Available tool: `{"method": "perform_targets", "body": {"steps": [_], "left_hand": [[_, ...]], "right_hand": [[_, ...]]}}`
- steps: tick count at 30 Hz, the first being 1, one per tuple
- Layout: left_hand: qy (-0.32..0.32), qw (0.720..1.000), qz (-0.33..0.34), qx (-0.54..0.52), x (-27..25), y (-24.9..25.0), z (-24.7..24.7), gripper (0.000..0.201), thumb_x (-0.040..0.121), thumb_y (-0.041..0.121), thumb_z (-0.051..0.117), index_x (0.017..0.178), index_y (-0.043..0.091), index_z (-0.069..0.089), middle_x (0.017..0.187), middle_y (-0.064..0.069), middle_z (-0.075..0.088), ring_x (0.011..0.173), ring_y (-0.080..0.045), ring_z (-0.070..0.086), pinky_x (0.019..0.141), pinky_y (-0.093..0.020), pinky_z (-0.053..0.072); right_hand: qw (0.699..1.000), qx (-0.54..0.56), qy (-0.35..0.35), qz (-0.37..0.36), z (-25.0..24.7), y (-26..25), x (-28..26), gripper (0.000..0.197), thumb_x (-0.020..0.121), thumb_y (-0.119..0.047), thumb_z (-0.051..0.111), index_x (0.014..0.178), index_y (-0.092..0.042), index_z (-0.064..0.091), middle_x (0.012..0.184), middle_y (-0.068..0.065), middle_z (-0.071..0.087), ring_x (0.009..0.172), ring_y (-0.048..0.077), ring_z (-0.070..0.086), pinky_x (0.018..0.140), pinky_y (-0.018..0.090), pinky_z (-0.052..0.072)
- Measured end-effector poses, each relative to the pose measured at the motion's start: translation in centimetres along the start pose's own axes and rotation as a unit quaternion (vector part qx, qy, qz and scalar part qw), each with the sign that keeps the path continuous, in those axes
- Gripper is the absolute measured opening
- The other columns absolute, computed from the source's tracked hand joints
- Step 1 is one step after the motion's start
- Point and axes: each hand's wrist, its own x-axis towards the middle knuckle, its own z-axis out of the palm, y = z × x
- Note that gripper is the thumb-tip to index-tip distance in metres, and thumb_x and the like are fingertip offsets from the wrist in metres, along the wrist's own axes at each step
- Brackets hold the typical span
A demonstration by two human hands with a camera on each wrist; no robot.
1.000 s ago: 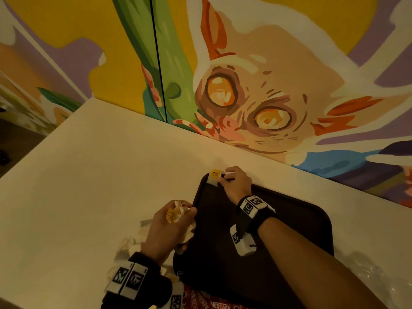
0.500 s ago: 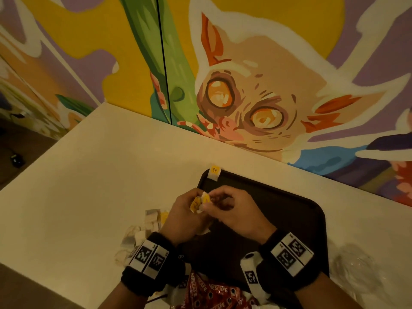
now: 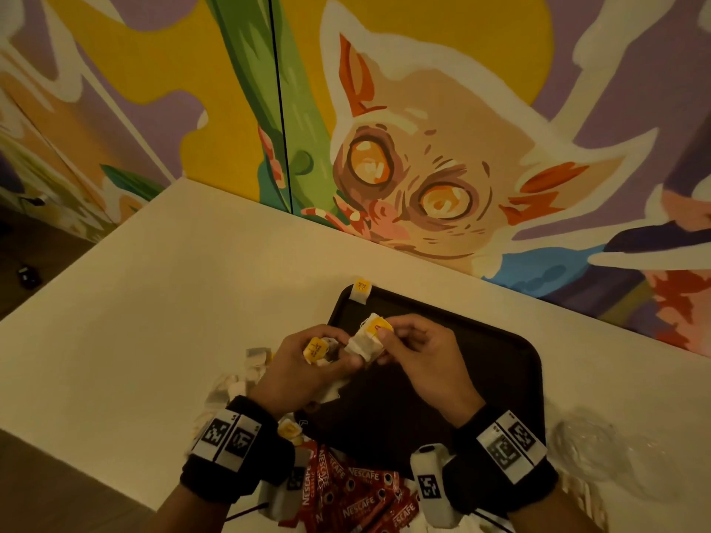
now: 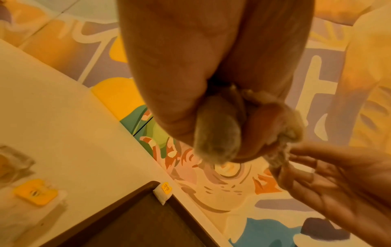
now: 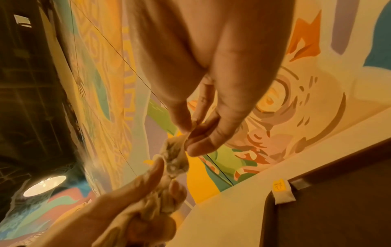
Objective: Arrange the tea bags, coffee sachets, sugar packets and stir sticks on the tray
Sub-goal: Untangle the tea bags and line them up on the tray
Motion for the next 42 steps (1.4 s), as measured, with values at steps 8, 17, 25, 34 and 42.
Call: {"method": "perform_targets", "body": {"steps": [8, 17, 25, 34, 42], "left_hand": [[-0.038, 0.998, -0.019, -0.042, -0.1, 1.6, 0.0, 0.034, 0.080, 0.026, 0.069, 0.114, 0.021, 0.066, 0.090, -0.002, 0.073, 0.062, -0.018, 0.067, 0.046, -0.024, 0.050], [-0.048, 0.999, -0.008, -0.008, -0.2, 2.1, 0.8, 0.029, 0.081, 0.027, 0.067, 0.106, 0.012, 0.068, 0.081, -0.005, 0.071, 0.063, -0.013, 0.067, 0.050, -0.019, 0.050], [0.029, 0.999, -0.028, 0.005, -0.2, 1.5, 0.2, 0.015, 0.088, 0.028, 0.064, 0.099, 0.021, 0.070, 0.080, -0.001, 0.071, 0.061, -0.009, 0.063, 0.048, -0.016, 0.045], [-0.040, 0.993, 0.052, 0.100, 0.4, 3.7, -0.2, 0.019, 0.079, 0.032, 0.073, 0.093, 0.021, 0.076, 0.085, 0.002, 0.074, 0.073, -0.016, 0.068, 0.063, -0.025, 0.053], [-0.048, 0.973, 0.108, 0.196, 0.6, 3.7, -0.4, 0.005, 0.081, 0.025, 0.075, 0.086, 0.024, 0.077, 0.078, 0.009, 0.072, 0.070, -0.010, 0.067, 0.062, -0.025, 0.053]], "right_hand": [[0.998, 0.026, -0.063, -0.017, -0.3, -0.4, -1.1, 0.018, 0.090, -0.011, 0.064, 0.107, -0.007, 0.068, 0.099, 0.004, 0.074, 0.089, 0.021, 0.073, 0.073, 0.030, 0.060], [0.997, 0.071, -0.030, 0.015, 0.2, -0.6, -1.4, 0.014, 0.091, -0.006, 0.062, 0.105, -0.003, 0.064, 0.091, 0.009, 0.075, 0.078, 0.027, 0.074, 0.066, 0.031, 0.061], [0.998, 0.063, 0.017, 0.018, -0.5, -1.2, -1.4, 0.013, 0.090, -0.012, 0.065, 0.103, -0.011, 0.066, 0.094, 0.005, 0.075, 0.081, 0.024, 0.073, 0.078, 0.037, 0.061], [0.998, -0.008, -0.032, -0.054, -0.5, -1.4, -2.2, 0.011, 0.086, -0.009, 0.071, 0.096, -0.011, 0.072, 0.095, 0.001, 0.075, 0.084, 0.020, 0.072, 0.074, 0.034, 0.060], [0.994, 0.094, -0.039, 0.044, -0.1, -2.0, -2.3, 0.026, 0.083, -0.026, 0.067, 0.102, -0.009, 0.068, 0.096, 0.005, 0.074, 0.088, 0.024, 0.072, 0.077, 0.039, 0.060]]}}
